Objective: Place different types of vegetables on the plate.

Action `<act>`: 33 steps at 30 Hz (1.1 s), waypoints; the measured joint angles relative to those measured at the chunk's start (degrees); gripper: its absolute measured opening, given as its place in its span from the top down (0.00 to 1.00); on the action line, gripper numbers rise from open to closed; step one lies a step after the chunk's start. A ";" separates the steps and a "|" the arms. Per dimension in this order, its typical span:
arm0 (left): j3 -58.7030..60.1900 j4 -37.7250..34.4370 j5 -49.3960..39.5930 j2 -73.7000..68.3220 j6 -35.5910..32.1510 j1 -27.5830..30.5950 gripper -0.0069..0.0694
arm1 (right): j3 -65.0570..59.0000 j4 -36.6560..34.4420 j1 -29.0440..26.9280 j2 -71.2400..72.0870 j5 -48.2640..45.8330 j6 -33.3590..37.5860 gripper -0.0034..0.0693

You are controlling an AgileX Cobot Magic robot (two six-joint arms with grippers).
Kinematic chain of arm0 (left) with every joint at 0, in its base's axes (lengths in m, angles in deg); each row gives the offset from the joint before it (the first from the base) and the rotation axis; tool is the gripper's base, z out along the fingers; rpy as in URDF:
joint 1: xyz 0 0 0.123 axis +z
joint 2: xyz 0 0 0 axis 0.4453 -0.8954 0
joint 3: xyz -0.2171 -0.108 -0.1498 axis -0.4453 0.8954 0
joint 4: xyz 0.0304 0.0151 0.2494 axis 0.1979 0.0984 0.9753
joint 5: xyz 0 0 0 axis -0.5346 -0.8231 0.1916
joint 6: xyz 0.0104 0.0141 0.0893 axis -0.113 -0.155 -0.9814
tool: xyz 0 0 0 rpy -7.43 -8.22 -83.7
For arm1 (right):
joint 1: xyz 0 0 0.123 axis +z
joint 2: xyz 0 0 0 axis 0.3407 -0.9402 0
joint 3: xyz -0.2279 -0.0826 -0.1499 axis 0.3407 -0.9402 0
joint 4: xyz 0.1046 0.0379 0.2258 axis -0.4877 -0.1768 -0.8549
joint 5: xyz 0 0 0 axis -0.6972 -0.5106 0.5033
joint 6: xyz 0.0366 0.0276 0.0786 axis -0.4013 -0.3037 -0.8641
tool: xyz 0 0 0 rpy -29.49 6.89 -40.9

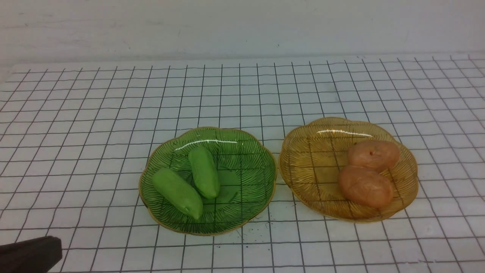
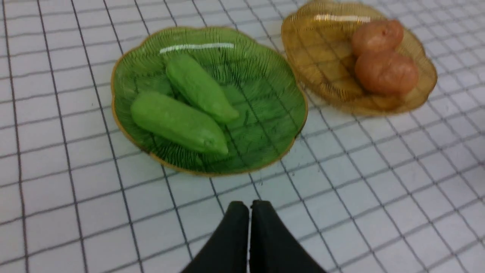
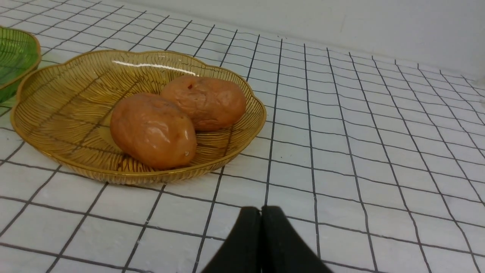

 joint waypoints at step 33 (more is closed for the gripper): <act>9.48 -10.33 23.15 1.21 -1.50 0.00 0.92 | 0.00 -0.13 0.00 0.00 -0.05 -2.75 0.97</act>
